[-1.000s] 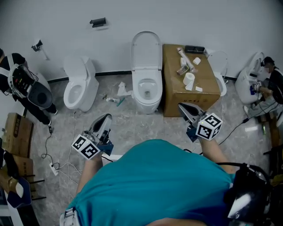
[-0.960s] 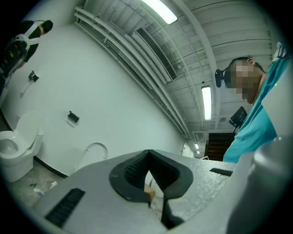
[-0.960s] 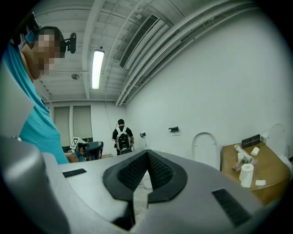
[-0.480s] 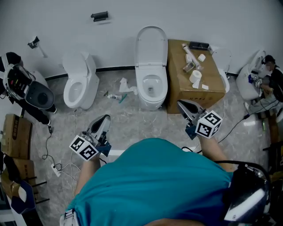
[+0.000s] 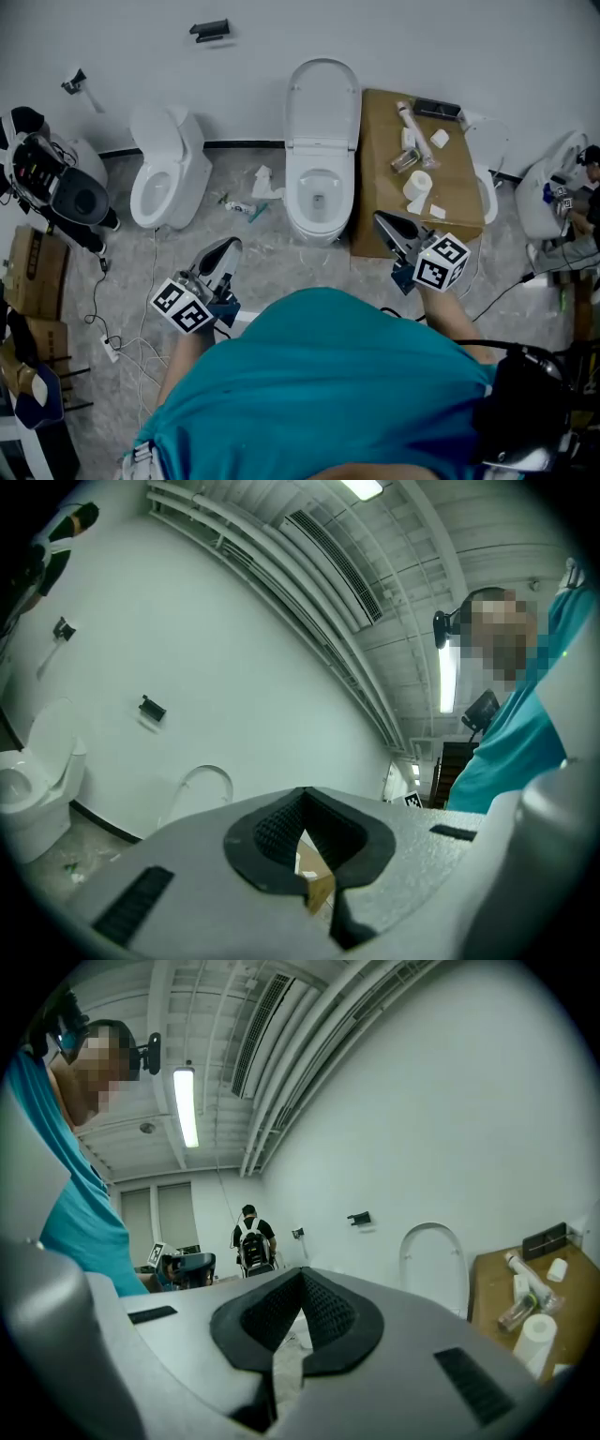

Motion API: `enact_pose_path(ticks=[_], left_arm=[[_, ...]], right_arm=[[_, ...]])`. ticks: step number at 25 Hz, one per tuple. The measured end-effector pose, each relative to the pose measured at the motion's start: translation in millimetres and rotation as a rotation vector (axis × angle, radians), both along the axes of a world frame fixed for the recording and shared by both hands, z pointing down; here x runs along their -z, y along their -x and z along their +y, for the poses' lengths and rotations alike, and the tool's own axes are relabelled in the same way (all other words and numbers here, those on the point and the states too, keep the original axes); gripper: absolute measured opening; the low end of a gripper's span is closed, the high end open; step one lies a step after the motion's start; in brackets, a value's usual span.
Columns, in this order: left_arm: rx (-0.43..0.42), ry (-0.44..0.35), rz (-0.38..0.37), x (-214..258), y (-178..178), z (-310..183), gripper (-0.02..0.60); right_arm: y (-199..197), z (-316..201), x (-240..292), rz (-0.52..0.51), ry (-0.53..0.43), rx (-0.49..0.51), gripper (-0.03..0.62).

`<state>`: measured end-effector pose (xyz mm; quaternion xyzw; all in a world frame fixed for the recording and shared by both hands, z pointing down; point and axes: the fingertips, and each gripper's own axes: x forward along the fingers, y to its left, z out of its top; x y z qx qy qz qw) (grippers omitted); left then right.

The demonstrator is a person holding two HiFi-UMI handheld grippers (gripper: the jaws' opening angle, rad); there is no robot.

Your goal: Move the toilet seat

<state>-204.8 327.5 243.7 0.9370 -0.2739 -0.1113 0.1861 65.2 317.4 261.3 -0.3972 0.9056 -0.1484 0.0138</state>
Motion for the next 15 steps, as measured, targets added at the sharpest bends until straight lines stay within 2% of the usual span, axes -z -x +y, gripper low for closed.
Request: enact_pose_path(ticks=[3, 9, 11, 15], left_arm=[[0.003, -0.008, -0.020, 10, -49, -21, 0.003], [0.029, -0.002, -0.037, 15, -124, -65, 0.003], [0.031, 0.009, -0.050, 11, -137, -75, 0.003], [0.040, 0.051, -0.057, -2, -137, -98, 0.003]], right_arm=[[-35, -32, 10, 0.010, -0.008, 0.061, -0.002], [-87, -82, 5, 0.018, -0.024, 0.141, -0.002], [-96, -94, -4, 0.021, -0.014, 0.152, -0.002], [-98, -116, -19, 0.017, 0.017, 0.156, -0.002]])
